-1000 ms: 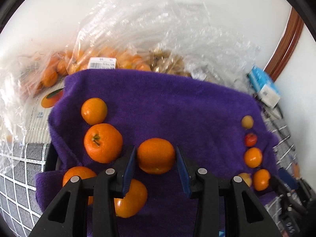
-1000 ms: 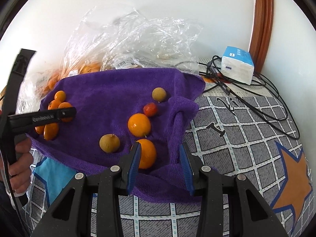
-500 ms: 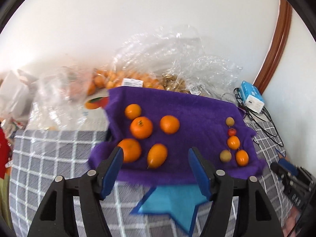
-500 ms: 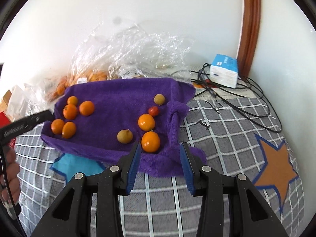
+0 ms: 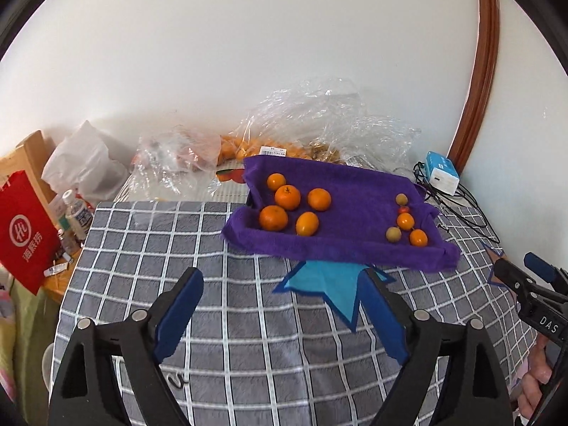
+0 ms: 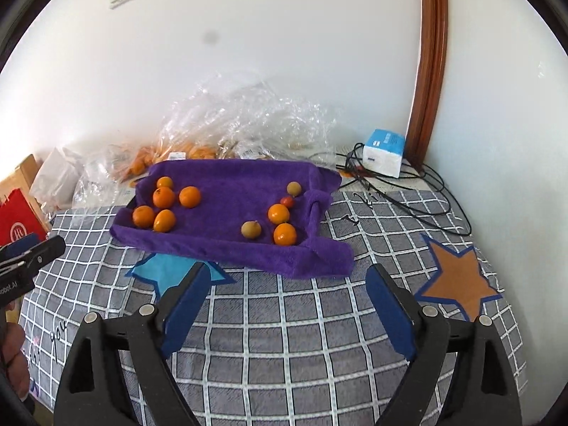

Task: Organize fruits

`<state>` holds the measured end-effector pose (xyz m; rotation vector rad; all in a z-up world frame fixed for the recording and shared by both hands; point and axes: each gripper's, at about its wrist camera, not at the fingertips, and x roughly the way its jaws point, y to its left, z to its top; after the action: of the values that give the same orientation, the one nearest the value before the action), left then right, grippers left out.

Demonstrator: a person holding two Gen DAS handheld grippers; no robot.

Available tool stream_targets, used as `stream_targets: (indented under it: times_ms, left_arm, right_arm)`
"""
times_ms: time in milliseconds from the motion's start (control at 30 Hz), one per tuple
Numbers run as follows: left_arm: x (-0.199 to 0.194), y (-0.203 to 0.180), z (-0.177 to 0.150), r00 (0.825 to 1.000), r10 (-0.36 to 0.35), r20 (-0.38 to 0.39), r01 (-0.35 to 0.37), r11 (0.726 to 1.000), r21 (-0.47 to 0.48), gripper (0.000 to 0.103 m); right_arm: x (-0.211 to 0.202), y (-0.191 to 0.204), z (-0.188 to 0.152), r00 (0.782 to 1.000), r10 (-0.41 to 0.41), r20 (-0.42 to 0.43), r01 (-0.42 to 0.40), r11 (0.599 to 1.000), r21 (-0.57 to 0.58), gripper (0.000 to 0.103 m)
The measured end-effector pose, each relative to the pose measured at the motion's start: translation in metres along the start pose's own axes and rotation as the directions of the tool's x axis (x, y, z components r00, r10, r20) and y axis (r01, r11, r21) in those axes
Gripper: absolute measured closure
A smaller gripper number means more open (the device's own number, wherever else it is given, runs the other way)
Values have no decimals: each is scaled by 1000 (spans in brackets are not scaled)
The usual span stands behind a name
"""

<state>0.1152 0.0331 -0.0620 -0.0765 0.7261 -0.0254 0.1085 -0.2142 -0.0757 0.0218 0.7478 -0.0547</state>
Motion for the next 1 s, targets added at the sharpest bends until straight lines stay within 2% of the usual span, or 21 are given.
stream_targets:
  times_ms: [33,167,300,533,700,1000]
  left_arm:
    - [-6,-2,-5,1000,8,10,-8,1000,5,11]
    - [-25,-6,-20,999,21,25,-21,999,24,8]
    - [-47,-7,-31,999,6,49,-6,1000,10,8]
    - [-75,-16,-44,995,19,96,-22,999,34,7]
    - [-83,-18,-47,994,5,106,-9,999,36,7]
    - [-88,-16,-50,995,3,101,-6,1000,23,7]
  right_arm:
    - [-6,0,-3,1000,3,5,-3,1000,1,8]
    - [-26,-1,-12,1000,11,30,-11,1000,12,2]
    - [-44,-5,-23,999,-1,34,0,999,35,2]
    - [-70,-7,-39,998,-24,58,22,999,24,1]
    - [-82,-8,-42,998,-8,70,6,1000,26,1]
    - [-92,-1,-43,996,-29,86,30,1000,-3,1]
